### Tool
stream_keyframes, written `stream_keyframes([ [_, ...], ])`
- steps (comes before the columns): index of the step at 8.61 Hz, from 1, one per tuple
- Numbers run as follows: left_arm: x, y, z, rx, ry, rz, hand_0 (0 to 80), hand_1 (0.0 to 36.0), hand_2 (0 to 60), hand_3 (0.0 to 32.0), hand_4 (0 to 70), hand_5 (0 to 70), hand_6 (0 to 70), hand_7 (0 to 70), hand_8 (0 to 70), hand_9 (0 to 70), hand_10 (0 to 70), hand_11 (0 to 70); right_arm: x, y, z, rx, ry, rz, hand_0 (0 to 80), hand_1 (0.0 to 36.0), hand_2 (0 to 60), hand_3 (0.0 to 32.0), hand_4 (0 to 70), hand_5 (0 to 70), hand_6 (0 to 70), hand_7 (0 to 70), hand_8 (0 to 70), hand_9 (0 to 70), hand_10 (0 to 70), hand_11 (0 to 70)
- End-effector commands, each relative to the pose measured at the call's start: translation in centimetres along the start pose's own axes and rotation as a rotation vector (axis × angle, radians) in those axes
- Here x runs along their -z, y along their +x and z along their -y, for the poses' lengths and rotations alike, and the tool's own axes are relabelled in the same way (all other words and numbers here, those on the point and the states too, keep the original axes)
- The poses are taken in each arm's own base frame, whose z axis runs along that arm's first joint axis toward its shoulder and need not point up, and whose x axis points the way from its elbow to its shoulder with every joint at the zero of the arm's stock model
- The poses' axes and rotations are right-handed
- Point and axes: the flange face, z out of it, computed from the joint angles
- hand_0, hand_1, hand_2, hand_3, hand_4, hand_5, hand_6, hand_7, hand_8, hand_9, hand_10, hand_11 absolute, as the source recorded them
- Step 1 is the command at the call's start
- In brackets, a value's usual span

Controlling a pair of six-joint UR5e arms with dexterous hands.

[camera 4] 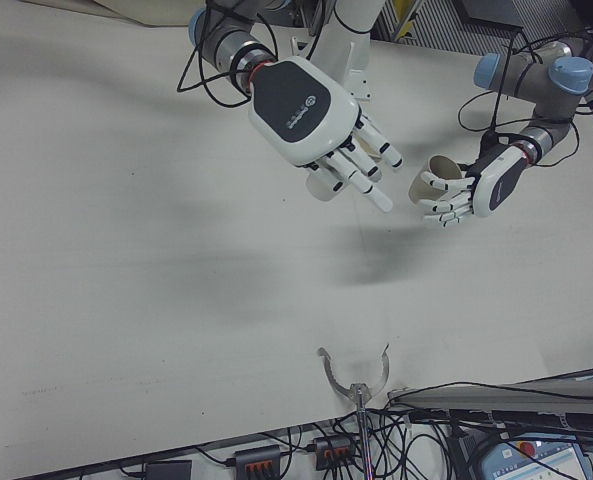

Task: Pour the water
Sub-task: 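Tilt the white cup with the right hand over the beige cup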

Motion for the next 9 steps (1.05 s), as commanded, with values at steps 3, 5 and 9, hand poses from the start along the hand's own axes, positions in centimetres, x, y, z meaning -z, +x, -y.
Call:
stream_keyframes([
  [3, -0.6, 1.2, -1.0, 0.002, -0.016, -0.016, 80.0, 21.9, 0.0, 0.0, 56.4, 36.9, 17.2, 33.4, 14.7, 18.6, 12.9, 20.7, 2.6, -2.7, -10.7, 0.279, -0.067, 0.053, 80.0, 36.0, 60.0, 0.0, 14.0, 55.0, 47.4, 59.9, 15.8, 14.3, 49.2, 70.0],
  [5, -1.2, 0.6, -2.7, 0.012, -0.033, 0.002, 80.0, 22.1, 0.0, 0.0, 55.8, 36.8, 16.9, 32.9, 14.1, 17.9, 12.6, 20.3, 3.4, -2.1, -11.3, 0.323, -0.030, 0.026, 80.0, 36.0, 60.0, 0.0, 16.0, 58.3, 47.0, 59.4, 14.4, 12.4, 48.8, 70.0],
  [9, -2.6, -1.9, -6.9, 0.050, -0.085, 0.035, 80.0, 21.9, 0.0, 0.0, 56.3, 36.7, 17.1, 33.1, 14.1, 18.0, 12.9, 20.7, 4.3, -2.4, -13.3, 0.393, 0.036, 0.005, 80.0, 36.0, 60.0, 0.0, 20.1, 64.3, 47.9, 62.2, 13.4, 11.5, 48.7, 70.0],
])
